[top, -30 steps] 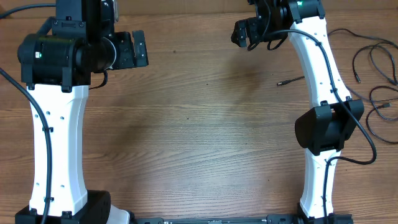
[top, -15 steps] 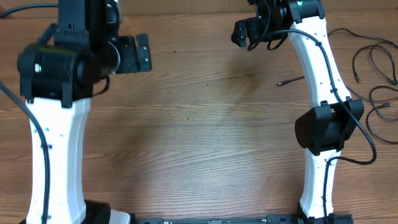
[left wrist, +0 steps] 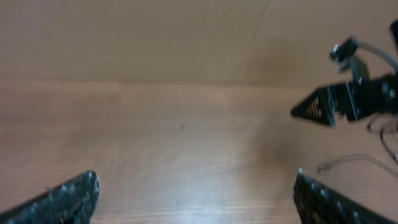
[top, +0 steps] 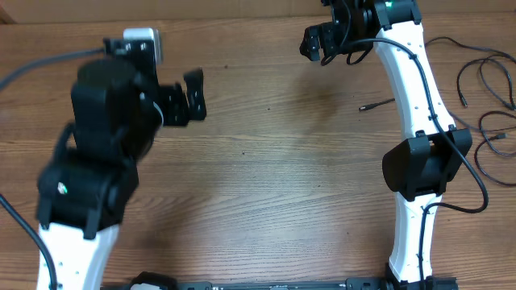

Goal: Untangle cables

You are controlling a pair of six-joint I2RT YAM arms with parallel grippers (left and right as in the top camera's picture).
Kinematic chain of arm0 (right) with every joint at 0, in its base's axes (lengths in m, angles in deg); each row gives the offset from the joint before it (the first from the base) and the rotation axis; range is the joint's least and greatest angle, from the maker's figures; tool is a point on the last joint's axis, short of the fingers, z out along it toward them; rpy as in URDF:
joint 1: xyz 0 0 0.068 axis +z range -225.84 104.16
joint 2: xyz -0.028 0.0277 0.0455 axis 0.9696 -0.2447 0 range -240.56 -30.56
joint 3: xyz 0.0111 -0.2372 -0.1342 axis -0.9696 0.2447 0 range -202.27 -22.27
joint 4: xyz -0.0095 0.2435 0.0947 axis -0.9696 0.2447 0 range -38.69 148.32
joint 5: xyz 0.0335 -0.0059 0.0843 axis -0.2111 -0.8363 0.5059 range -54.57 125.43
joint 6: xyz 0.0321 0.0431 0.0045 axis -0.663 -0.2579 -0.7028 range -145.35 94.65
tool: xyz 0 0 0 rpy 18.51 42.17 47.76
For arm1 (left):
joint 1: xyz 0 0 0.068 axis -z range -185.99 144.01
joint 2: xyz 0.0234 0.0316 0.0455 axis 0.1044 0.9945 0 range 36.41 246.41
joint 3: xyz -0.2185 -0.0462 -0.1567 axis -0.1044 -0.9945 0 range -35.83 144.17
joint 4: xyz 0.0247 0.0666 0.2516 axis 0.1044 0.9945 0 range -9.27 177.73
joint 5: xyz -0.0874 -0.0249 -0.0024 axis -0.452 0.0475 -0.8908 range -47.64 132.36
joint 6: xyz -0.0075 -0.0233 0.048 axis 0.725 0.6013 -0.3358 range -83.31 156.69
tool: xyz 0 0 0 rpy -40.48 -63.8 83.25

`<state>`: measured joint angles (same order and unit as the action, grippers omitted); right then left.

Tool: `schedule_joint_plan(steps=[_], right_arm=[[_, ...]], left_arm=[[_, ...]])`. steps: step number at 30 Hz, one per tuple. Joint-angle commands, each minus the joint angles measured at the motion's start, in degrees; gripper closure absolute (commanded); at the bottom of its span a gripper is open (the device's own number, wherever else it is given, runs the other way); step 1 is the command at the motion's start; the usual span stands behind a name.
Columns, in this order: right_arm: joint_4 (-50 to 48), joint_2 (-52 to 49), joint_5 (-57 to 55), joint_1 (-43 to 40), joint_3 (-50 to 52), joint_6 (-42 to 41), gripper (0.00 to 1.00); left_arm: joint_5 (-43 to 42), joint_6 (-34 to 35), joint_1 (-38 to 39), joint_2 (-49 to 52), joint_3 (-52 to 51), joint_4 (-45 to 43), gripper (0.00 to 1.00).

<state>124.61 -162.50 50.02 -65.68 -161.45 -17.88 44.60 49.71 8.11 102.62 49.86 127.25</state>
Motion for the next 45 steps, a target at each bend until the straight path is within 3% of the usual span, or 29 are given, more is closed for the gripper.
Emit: schedule_joint_plan(steps=[1, 6, 12, 19, 37, 45], right_arm=[[-0.1, 2.4, -0.4, 0.1, -1.1, -0.1, 0.00], [-0.1, 2.4, -0.4, 0.1, -1.1, -0.1, 0.00], [-0.1, 2.4, -0.4, 0.1, -1.1, -0.1, 0.00], [-0.1, 2.4, -0.4, 0.1, -1.1, -0.1, 0.00], [-0.1, 2.4, -0.4, 0.1, -1.1, -0.1, 0.00], [-0.1, 2.4, -0.4, 0.1, -1.1, -0.1, 0.00]], left_arm=[[0.8, -2.7, -0.2, -8.4, -12.1, -9.0, 0.00], [0.8, -3.1, -0.3, -17.5, -28.8, -27.6, 0.00], [-0.8, -8.4, -0.8, -26.0, -48.2, -52.2, 0.00], [-0.8, -9.6, -4.5, -37.9, -66.9, -67.8, 0.00], [-0.7, -7.8, -8.1, -65.6, -85.4, -64.2, 0.00], [2.1, -7.9, -8.1, -66.0, -85.4, -56.3, 0.00]])
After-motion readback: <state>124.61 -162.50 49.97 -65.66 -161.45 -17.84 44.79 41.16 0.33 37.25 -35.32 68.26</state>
